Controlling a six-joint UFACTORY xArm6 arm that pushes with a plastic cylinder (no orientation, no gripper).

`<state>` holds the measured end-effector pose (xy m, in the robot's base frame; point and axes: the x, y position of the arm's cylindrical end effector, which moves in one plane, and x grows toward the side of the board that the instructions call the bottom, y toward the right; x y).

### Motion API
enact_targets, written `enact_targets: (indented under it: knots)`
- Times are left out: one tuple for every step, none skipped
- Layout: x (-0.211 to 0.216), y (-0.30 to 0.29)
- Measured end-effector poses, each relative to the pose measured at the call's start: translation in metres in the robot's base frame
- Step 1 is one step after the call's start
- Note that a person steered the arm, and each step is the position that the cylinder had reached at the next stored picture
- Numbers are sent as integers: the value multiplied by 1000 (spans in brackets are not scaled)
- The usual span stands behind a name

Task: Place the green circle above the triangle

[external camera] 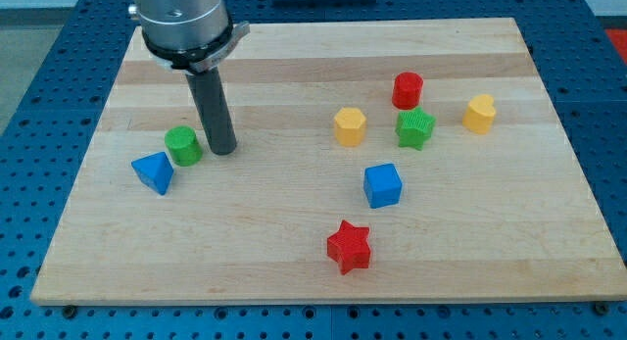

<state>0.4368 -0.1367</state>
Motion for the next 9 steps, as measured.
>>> enact_targets:
  knots:
    - [0,-23]
    - [0,-21]
    - [0,-11]
    - [0,-15]
    - [0,-23]
    - [0,-30]
    - [0,-32]
    - [0,-16]
    - [9,32]
